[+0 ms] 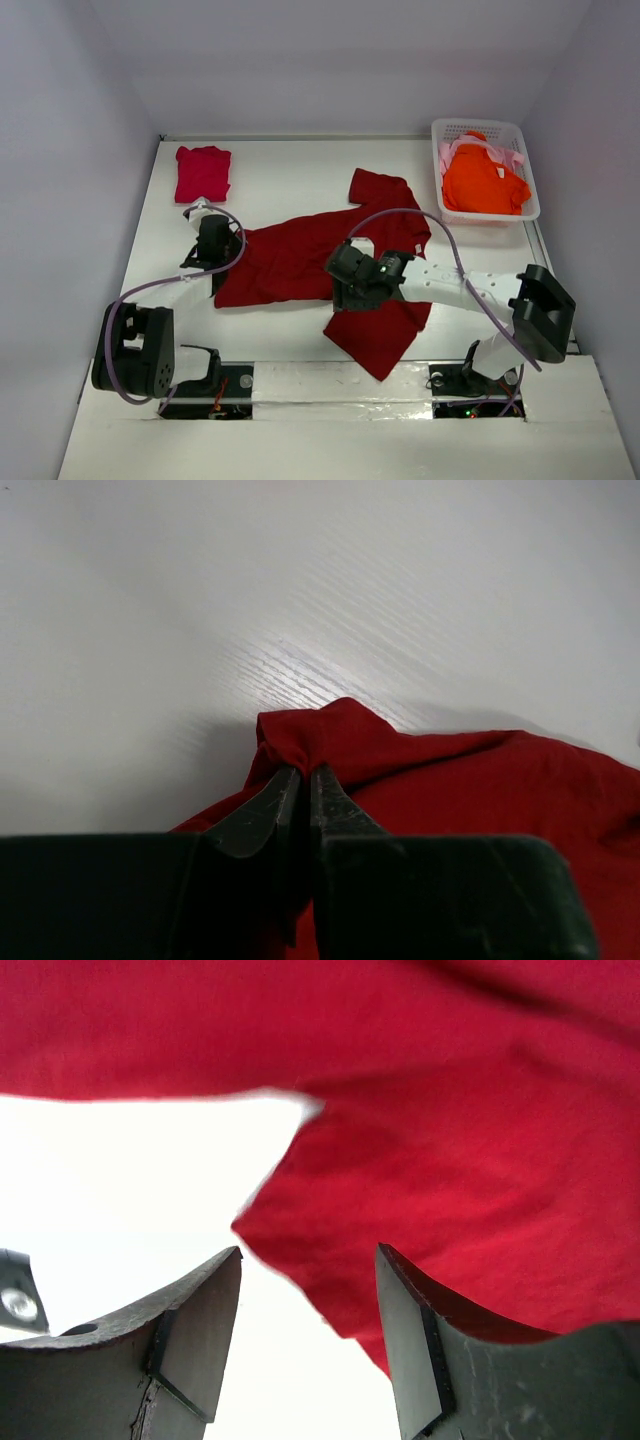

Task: Fold and stack the t-shirts
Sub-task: Flatten the tshirt out

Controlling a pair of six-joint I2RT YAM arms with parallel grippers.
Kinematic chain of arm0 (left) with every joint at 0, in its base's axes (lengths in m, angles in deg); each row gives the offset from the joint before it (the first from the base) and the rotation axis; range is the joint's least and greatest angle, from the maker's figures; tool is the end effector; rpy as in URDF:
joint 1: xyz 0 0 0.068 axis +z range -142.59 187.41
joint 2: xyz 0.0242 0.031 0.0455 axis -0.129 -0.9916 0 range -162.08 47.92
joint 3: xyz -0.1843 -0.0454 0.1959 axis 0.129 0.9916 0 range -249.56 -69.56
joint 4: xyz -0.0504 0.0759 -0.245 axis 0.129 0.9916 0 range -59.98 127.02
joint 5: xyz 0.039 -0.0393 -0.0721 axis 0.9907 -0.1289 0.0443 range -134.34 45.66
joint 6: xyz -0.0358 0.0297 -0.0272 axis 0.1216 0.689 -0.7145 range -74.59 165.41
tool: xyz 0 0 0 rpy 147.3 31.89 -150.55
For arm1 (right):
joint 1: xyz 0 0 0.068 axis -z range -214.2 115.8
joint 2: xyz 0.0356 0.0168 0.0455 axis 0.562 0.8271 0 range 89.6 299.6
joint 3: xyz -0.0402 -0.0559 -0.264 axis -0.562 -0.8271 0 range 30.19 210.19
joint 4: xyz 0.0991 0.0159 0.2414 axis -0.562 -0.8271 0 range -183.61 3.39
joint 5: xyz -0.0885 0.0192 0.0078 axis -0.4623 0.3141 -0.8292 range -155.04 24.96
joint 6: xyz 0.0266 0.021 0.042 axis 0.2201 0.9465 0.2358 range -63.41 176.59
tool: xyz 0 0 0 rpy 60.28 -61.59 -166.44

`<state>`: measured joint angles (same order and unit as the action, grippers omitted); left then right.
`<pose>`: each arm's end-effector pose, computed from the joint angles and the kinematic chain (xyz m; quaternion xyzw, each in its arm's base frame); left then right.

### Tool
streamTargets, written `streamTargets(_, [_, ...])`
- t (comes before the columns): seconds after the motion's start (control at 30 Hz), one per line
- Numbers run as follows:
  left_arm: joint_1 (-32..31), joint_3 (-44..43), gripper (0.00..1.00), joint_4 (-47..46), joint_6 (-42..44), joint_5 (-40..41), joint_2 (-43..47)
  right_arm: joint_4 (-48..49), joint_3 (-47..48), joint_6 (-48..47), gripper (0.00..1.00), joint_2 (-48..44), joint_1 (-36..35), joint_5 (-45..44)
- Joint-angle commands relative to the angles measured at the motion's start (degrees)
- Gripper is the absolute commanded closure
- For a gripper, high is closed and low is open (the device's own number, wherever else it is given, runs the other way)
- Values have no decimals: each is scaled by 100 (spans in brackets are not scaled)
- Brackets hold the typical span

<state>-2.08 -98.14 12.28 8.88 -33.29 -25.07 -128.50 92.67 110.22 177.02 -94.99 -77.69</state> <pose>0.2546 -0.0358 0.1885 -0.2472 0.8119 -0.1288 0.5129 0.1523 0.2566 0.2283 -0.0388 0.9731 0.1094 0.1988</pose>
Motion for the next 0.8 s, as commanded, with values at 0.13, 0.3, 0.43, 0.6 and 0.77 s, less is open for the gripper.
streamTargets(0.13, [36, -218, 100, -19, 155, 187, -30, 259, -516, 525, 38, -111, -301, 376])
streamTargets(0.3, [36, -306, 100, -2, 173, 213, -40, 831, -1087, 745, 38, -199, -432, 807])
streamTargets(0.43, [36, -350, 100, 51, 190, 310, 39, 963, -1229, 912, 38, -120, -583, 913])
streamTargets(0.6, [36, -403, 100, 156, 199, 380, 92, 815, -1142, 1053, 39, 39, -776, 887])
streamTargets(0.77, [36, -429, 100, 130, 208, 442, 136, 884, -1246, 1141, 38, -58, -908, 1053])
